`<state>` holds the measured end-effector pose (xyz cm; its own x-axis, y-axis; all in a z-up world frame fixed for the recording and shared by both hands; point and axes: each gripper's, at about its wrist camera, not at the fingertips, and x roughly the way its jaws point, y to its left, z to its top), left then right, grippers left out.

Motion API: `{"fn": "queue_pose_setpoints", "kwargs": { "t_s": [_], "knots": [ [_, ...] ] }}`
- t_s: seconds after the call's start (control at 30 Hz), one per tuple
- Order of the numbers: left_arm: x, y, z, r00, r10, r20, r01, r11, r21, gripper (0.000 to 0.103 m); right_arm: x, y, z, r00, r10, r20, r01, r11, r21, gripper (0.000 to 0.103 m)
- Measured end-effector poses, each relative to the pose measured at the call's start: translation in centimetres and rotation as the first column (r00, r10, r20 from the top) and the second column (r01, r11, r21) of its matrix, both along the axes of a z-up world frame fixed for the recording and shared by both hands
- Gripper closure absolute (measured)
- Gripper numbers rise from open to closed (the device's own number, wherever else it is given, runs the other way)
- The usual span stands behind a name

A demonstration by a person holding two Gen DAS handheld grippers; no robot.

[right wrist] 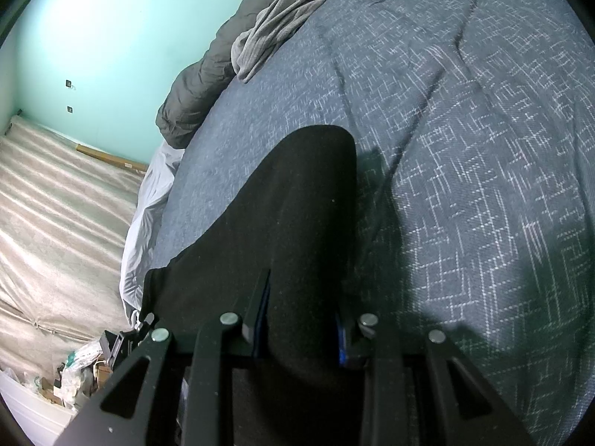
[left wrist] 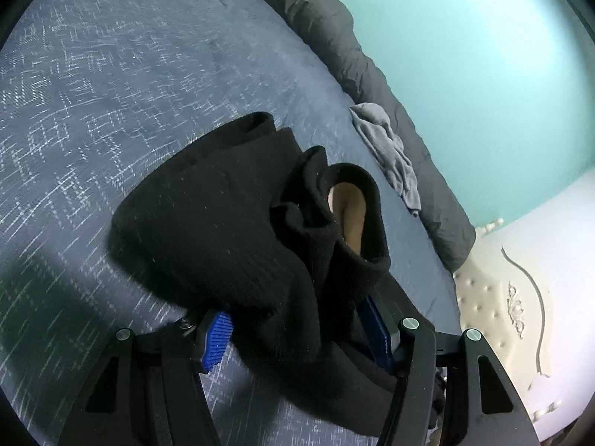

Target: Fold clothes

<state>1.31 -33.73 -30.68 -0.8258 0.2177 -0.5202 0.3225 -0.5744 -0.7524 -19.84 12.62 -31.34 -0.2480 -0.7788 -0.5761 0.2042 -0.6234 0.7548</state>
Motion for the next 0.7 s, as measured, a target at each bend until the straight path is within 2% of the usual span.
{"fn": "queue_pose_setpoints", "kwargs": {
  "t_s": [0.13, 0.2, 0.23, 0.27, 0.33, 0.43, 0.47, 0.6, 0.63, 0.7],
  "knots": [
    [-0.3, -0.1, 0.0, 1.0, 0.005, -0.01, -0.005, 1.0, -0.008, 0.04, 0.1, -0.2, 0.0, 1.0, 0.001, -0.004, -0.001, 1.0, 0.004, 0.075],
    [-0.2, 0.0, 0.3, 1.0, 0.006, -0.012, -0.006, 1.0, -0.021, 0.05, 0.1, -0.2, 0.1, 1.0, 0.002, -0.005, -0.002, 1.0, 0.006, 0.074],
    [-0.2, 0.0, 0.4, 1.0, 0.005, -0.017, -0.005, 1.0, -0.025, 0.062, 0.1, -0.2, 0.1, 1.0, 0.003, -0.005, -0.003, 1.0, 0.006, 0.074],
    [-0.2, -0.1, 0.5, 1.0, 0.003, -0.022, -0.004, 1.0, -0.028, 0.064, 0.1, -0.2, 0.1, 1.0, 0.003, -0.006, -0.003, 1.0, 0.007, 0.074],
    [-0.1, 0.0, 0.7, 1.0, 0.001, -0.026, -0.002, 0.999, -0.037, 0.066, 0.2, -0.1, 0.2, 1.0, 0.0, -0.01, 0.0, 1.0, 0.021, 0.074],
    [-0.1, -0.1, 0.8, 1.0, -0.002, -0.026, 0.001, 0.999, -0.043, 0.067, 0.3, 0.1, 1.3, 0.998, -0.028, -0.055, 0.034, 0.993, 0.114, 0.058],
    [-0.2, -0.1, 0.9, 1.0, -0.004, -0.027, 0.003, 0.999, -0.043, 0.067, 0.4, 0.4, 2.1, 0.995, -0.047, -0.085, 0.059, 0.988, 0.143, 0.057],
    [-0.2, -0.3, 0.9, 0.999, -0.008, -0.031, 0.007, 0.999, -0.039, 0.068, 1.1, 1.2, 5.3, 0.981, -0.071, -0.182, 0.099, 0.983, 0.154, 0.057],
    [-0.2, -0.4, 1.0, 0.999, -0.01, -0.032, 0.008, 0.999, -0.038, 0.068, 1.6, 0.4, 5.9, 0.981, -0.042, -0.19, 0.07, 0.987, 0.142, 0.058],
    [-0.3, -0.5, 1.1, 0.999, -0.013, -0.034, 0.012, 0.999, -0.037, 0.069, 2.6, -1.4, 7.2, 0.979, 0.021, -0.205, 0.004, 0.993, 0.119, 0.068]
  ]
}}
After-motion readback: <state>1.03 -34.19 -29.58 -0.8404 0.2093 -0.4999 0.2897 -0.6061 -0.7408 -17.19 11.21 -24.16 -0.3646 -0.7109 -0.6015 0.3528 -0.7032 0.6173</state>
